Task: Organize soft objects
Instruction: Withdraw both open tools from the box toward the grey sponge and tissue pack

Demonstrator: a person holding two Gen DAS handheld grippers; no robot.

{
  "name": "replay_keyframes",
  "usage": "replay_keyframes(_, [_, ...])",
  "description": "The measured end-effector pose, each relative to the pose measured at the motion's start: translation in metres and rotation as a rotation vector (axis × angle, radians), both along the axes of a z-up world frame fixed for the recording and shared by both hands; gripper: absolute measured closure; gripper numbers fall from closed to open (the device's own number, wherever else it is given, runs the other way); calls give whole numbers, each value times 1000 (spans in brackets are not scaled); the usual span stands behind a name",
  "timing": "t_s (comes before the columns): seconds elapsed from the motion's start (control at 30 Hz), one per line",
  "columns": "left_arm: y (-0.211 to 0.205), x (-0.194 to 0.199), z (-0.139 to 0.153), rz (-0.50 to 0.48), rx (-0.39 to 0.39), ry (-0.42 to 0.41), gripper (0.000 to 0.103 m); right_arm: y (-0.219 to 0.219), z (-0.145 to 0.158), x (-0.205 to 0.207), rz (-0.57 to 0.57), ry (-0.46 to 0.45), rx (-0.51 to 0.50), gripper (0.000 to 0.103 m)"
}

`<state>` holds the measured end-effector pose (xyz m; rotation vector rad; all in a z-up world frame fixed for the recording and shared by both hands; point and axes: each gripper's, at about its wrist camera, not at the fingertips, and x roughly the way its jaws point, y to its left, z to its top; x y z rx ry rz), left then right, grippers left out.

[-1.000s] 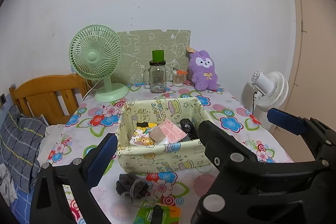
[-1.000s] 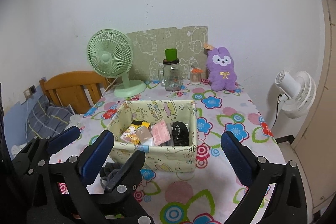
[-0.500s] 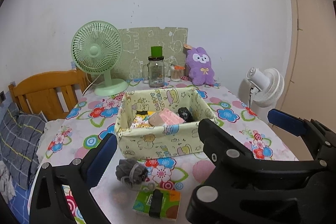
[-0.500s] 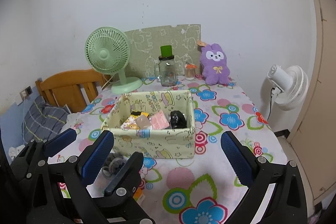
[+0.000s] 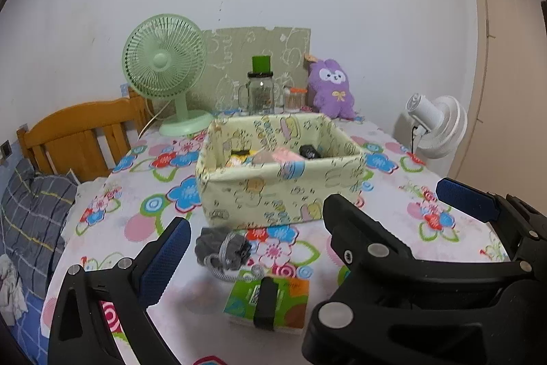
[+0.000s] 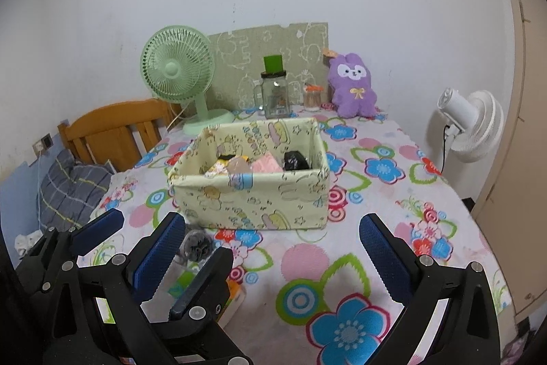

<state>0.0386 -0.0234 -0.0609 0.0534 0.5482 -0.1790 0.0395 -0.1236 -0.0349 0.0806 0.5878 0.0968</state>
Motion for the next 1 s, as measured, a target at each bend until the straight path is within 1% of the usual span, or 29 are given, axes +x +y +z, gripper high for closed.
replay_keyframes(0.13, [5,1,-14,25,-1,35,1,5,-13,1,4,24,1,0])
replay_keyframes(0.3, [11,0,-29,44,20,62,2,11,-32,6,25,68,8,0])
replay_keyframes(0.5, [18,-1,-41,42,15,88,2,20,-45,6,59,84,16,0])
replay_keyframes(0.67, [25,-2,-52,53,29,108,2,29,-55,6,86,91,1,0])
replay_keyframes(0.8, [32,1,-60,63,28,138,2,36,-65,9,103,117,0,0])
replay_keyframes(1.0, [43,-1,-66,63,35,146,6,47,-70,10,139,128,-8,0])
